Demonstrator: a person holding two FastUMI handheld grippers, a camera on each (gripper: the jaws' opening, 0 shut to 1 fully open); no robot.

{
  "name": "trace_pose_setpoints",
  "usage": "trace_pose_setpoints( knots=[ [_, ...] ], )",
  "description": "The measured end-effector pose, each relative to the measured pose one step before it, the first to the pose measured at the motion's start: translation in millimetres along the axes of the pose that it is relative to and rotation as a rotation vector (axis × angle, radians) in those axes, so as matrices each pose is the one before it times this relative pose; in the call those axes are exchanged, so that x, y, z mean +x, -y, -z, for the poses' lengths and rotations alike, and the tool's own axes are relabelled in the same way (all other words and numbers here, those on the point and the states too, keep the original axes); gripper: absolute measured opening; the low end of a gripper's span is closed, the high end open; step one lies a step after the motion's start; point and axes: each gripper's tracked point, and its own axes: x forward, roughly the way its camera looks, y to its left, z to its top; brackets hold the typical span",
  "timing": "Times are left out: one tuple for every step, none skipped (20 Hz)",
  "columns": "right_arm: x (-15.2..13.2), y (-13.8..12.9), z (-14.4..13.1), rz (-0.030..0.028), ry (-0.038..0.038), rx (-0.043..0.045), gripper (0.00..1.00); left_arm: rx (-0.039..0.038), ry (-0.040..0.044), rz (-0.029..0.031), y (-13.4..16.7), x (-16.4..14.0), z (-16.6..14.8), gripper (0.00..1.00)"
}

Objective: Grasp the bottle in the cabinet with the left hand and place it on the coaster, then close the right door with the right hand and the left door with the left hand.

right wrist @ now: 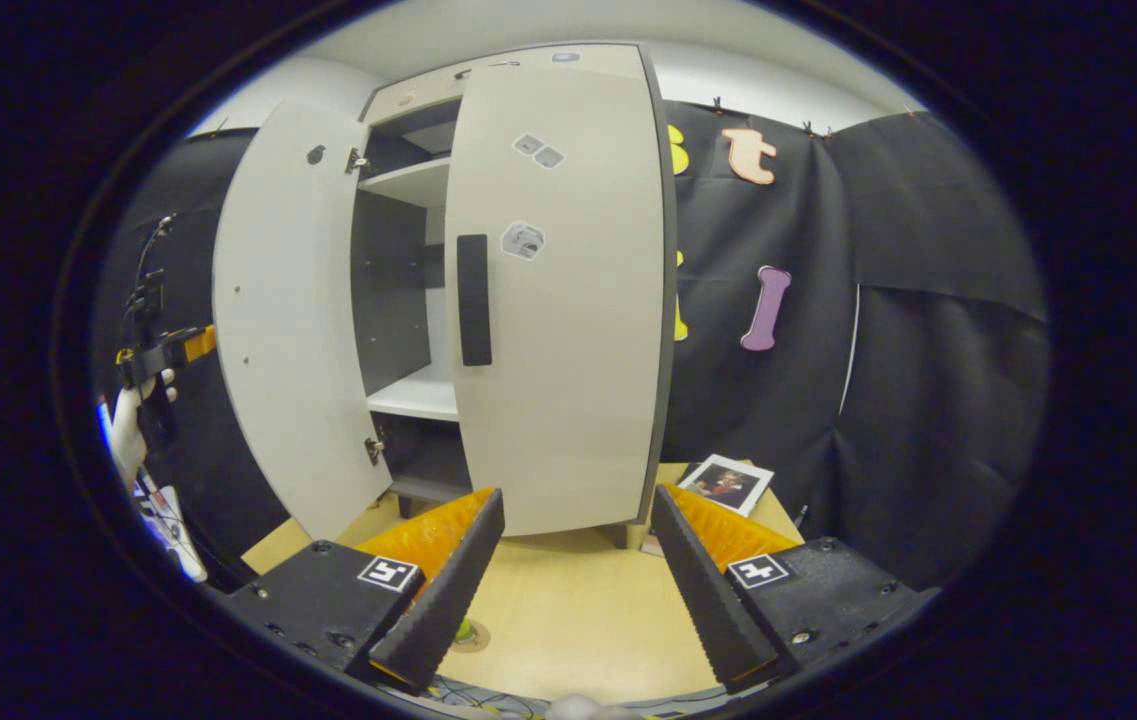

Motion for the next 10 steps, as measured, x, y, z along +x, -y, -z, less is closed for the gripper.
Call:
trace_pose_setpoints(
  knots=[
    [1.37, 1.76, 0.97, -0.00316, -0.00263, 0.00147, 0.95, -0.00373, -0.00133, 0.00191, 2.62, -1.7, -1.58, 0.92],
    [1.46, 1.35, -0.6, -0.00292, -0.00008, 0.00306, 0.98, -0.00012, -0.001, 0.00034, 3.11, -1.58, -0.79, 0.92],
    [0.76, 2.02, 0.34, -0.00275, 0.00066, 0.00227, 0.95, 0.00773, -0.00001, -0.00669, -0.21, 0.22, -0.73, 0.9],
    [0.72, 1.42, -0.43, -0.00124, 0.00145, 0.00046, 0.95, 0.0128, -0.00253, -0.00858, 0.47, -0.68, -0.44, 0.88],
    [0.86, 1.66, -0.04, -0.00016, 0.00215, -0.00043, 0.98, 0.01163, 0.00001, -0.00736, 0.32, -2.54, 1.05, 0.92],
    [1.33, 1.92, -0.96, -0.00045, 0.00128, 0.0003, 0.98, 0.00551, 0.00023, -0.00124, 0.89, -1.31, -0.71, 0.91],
    [0.04, 1.98, 0.7, -0.00138, 0.00146, 0.00136, 0.98, -0.00212, -0.00091, 0.00392, 2.71, -1.75, -0.13, 0.91],
    [0.44, 1.98, -0.27, -0.00228, -0.00054, 0.00167, 0.95, -0.00857, -0.00243, 0.00663, 3.86, -1.81, 0.04, 0.87],
    [0.54, 1.17, 0.69, -0.00293, -0.00111, 0.00101, 0.95, -0.00987, -0.00405, 0.00946, 3.4, -2.76, 1.08, 0.87],
    [0.59, 1.15, -0.24, -0.00306, -0.0005, -0.00051, 0.95, -0.00254, 0.00121, 0.01156, 6.38, -2.95, -0.87, 0.87]
  ],
)
